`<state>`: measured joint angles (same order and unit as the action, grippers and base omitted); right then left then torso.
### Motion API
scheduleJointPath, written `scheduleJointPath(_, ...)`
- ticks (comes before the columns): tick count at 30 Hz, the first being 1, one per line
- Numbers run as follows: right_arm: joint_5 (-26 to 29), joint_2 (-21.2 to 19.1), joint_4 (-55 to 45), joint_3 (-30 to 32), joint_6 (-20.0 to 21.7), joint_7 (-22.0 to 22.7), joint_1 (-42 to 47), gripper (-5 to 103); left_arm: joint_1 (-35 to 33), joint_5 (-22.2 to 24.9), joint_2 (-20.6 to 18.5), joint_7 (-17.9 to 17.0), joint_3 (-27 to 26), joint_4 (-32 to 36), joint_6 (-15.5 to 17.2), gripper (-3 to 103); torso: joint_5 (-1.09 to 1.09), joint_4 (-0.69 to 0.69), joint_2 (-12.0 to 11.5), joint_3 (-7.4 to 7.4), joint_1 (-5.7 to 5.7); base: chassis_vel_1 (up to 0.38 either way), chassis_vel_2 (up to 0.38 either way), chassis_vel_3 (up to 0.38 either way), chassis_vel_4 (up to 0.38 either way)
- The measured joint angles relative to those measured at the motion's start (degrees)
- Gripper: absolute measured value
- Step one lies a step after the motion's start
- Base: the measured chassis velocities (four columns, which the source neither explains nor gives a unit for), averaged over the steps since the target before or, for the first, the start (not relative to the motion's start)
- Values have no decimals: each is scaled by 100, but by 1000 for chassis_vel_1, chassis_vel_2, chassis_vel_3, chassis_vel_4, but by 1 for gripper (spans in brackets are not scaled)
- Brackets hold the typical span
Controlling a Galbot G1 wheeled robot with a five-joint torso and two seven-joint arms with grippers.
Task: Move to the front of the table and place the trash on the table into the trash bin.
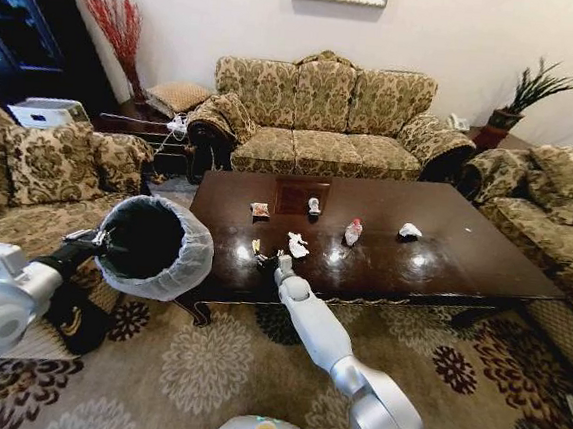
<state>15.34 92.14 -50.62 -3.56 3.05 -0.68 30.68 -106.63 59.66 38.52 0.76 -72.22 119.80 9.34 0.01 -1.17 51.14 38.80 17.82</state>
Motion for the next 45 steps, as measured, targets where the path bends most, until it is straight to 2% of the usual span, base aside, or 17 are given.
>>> scheduleJointPath(4, -1, 0, -4, 0, 0, -8, -6, 53, -4, -1, -2, 4, 0, 11, 0, 3, 0, 0, 0, 0, 0, 0, 0, 0, 0)
scheduleJointPath(7, -3, 0, -23, -11, 3, -8, -10, 41, -16, -1, -3, 9, 0, 34, -1, 3, 0, 0, 0, 0, 0, 0, 0, 0, 0)
scheduleJointPath(11, -4, 0, -29, -17, 6, -8, -12, 33, -24, -1, 11, 10, -1, 54, 0, 3, 0, 0, 0, 0, 0, 0, 0, 0, 0)
scheduleJointPath(13, -3, 0, -32, -18, 13, -10, -15, 26, -44, -4, 27, 10, -4, 77, -1, 3, 0, 0, 0, 0, 0, 0, 0, 0, 0)
scheduleJointPath(18, 3, 0, -47, -16, 22, -11, -16, 18, -68, -6, 34, 10, -35, 98, -1, 3, 0, 0, 0, 0, 0, 0, 0, 0, 0)
scheduleJointPath(21, 17, 0, -94, -6, 39, -11, -13, 5, -91, -5, 34, 10, -86, 109, -1, 3, 0, 0, 0, 0, 0, 0, 0, 0, 0)
scheduleJointPath(28, 94, -2, -537, 18, 98, 18, 145, 0, -148, 10, 36, -11, -154, 131, -9, 3, -5, 1, 0, 0, 0, 0, 0, 0, 0)
scheduleJointPath(31, 187, -1, -1679, 22, 246, 91, 475, 0, -392, 101, -101, -37, -343, 93, 9, 3, -2, 0, 0, 0, 0, 0, 0, 0, 0)
scheduleJointPath(32, 187, -1, -1679, 22, 246, 91, 475, 0, -392, 101, -101, -37, -343, 93, 9, 3, -2, 0, 0, 0, 0, 0, 0, 0, 0)
scheduleJointPath(34, 219, -3, -2540, 54, 332, 133, 751, 0, -664, 340, -275, -85, -533, 38, 109, 3, -2, -1, 0, 0, 0, 0, 0, 0, 0)
scheduleJointPath(36, 324, -168, -3617, 134, 344, 141, 1071, 0, -1051, 640, -579, -100, -750, -106, 165, 3, 0, -2, 0, -1, -1, 0, 0, 0, 0)
scheduleJointPath(38, 352, -246, -3907, 161, 354, 141, 1153, 0, -1169, 728, -681, -110, -815, -166, 173, 3, 1, -2, 0, -1, -1, 0, 0, 0, 0)
scheduleJointPath(41, 676, -752, -5561, 109, 482, 88, 1460, 0, -1446, 1145, -1052, -156, -938, -268, 243, 3, -1, 2, 0, -1, -1, 0, 0, 0, 0)
scheduleJointPath(42, 676, -752, -5561, 109, 482, 88, 1460, 0, -1446, 1145, -1052, -156, -938, -268, 243, 3, -1, 2, 0, -1, -1, 0, 0, 0, 0)
scheduleJointPath(45, 1031, -1125, -6501, -312, 599, -53, 1532, 0, -1464, 1263, -1242, -286, -937, -155, 302, 3, 1, 3, 0, -1, 0, 0, 0, 0, 0)
